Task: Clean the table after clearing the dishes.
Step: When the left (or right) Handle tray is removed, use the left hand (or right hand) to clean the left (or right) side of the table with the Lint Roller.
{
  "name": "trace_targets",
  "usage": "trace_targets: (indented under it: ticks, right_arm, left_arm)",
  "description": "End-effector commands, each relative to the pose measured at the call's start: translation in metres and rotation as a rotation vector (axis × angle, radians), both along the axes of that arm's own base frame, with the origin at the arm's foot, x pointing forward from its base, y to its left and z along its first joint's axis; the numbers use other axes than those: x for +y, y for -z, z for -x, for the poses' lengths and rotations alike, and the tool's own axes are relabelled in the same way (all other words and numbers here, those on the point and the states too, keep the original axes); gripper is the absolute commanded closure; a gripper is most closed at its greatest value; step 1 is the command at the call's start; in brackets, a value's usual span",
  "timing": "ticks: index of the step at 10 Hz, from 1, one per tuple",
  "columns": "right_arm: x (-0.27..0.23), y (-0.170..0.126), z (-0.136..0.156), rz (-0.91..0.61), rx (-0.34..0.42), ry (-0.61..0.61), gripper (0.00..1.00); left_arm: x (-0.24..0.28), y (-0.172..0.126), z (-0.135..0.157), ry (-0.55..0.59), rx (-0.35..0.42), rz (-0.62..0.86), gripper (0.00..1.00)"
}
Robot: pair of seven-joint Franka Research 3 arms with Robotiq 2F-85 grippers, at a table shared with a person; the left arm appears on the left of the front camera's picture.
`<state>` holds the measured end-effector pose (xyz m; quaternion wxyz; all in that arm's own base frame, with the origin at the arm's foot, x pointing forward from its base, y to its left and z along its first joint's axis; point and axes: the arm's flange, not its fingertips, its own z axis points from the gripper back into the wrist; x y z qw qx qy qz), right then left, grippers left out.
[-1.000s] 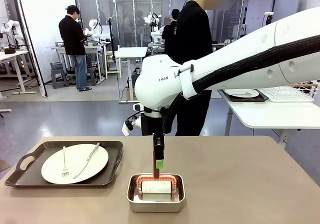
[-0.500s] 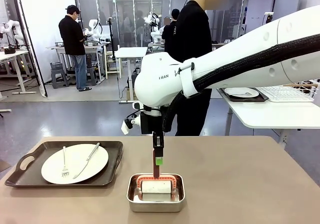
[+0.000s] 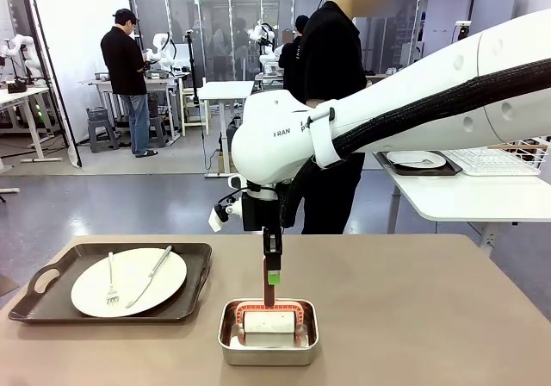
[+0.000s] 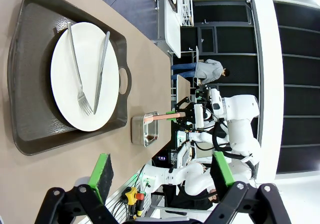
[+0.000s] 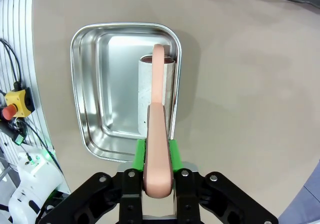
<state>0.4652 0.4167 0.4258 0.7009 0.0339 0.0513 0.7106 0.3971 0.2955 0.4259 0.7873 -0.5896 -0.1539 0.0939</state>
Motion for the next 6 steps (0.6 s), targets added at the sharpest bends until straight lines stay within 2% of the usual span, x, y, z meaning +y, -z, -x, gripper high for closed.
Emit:
trace_targets:
  ticks: [1,4,6]
  right_arm:
    - [-0.002,-0.005,0.01,0.01,-0.033,0.018,0.99]
    - [-0.003,-0.02,0.023,0.038,-0.035,0.004,1.0]
    - [-0.006,-0.042,0.035,0.019,-0.071,0.025,1.0]
  left_arm:
    - [0.002,-0.001,0.004,0.011,-0.008,0.003,0.0]
    - [0.002,-0.001,0.004,0.011,-0.008,0.003,0.0]
    - [0.002,-0.001,0.004,0.011,-0.008,0.003,0.0]
